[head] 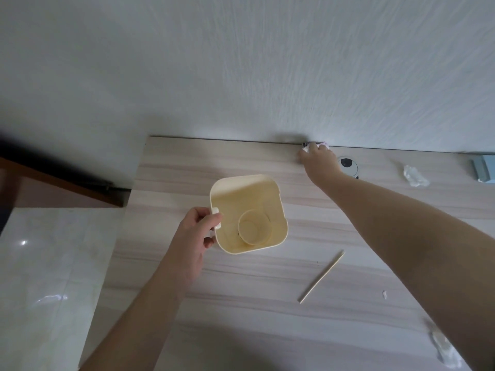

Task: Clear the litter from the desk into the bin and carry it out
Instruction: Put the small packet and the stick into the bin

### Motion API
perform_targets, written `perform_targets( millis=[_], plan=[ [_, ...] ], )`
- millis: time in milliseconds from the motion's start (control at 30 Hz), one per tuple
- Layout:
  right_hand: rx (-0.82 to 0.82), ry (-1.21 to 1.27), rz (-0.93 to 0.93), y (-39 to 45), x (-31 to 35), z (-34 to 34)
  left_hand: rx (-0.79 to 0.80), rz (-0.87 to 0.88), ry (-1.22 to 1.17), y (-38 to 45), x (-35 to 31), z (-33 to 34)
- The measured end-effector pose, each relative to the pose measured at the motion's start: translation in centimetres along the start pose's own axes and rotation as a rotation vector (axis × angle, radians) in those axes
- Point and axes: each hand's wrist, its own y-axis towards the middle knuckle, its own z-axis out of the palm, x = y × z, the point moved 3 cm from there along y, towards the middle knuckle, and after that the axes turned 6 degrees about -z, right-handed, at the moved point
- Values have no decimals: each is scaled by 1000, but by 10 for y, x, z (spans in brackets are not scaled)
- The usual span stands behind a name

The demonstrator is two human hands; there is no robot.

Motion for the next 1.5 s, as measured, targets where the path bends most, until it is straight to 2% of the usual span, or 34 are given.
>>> perform_targets(
  millis=[133,200,300,400,567,667,733,800,867,967,1033,1167,1367,1500],
  plan=[
    [-7,-152,-44,6,-8,2,-2,-1,-10,-3,2,-4],
    [-13,-86,-18,7,-11,1,-5,3,-17,-5,3,-7],
    [-62,146,68,5,-14,-10,-11,14,-16,-9,4,-10],
    [-180,382,147,-13,-8,-31,-13,15,-29,-12,5,-11],
    [-466,1060,305,-81,13,-89,-1,1,-15,-19,9,-12],
    [-625,1360,307,-140,38,-122,4,-11,17,-22,11,-10],
    [-607,1453,245,-176,61,-134,13,-18,38,-26,13,-7],
    [-533,1421,180,-204,84,-137,28,-14,46,-31,15,-5],
    [-473,1277,120,-221,103,-139,43,-11,56,-36,18,-2],
    [-536,859,-56,-231,122,-142,77,-15,78,-45,22,1],
    [-572,683,-165,-230,133,-141,107,-15,108,-51,24,1],
    [-560,568,-179,-222,151,-137,180,0,141,-62,31,-3],
    [-396,498,-178,-219,173,-135,243,2,151,-72,41,-11],
    [-346,456,-130,-234,189,-146,245,-16,92,-75,47,-23]
  ],
)
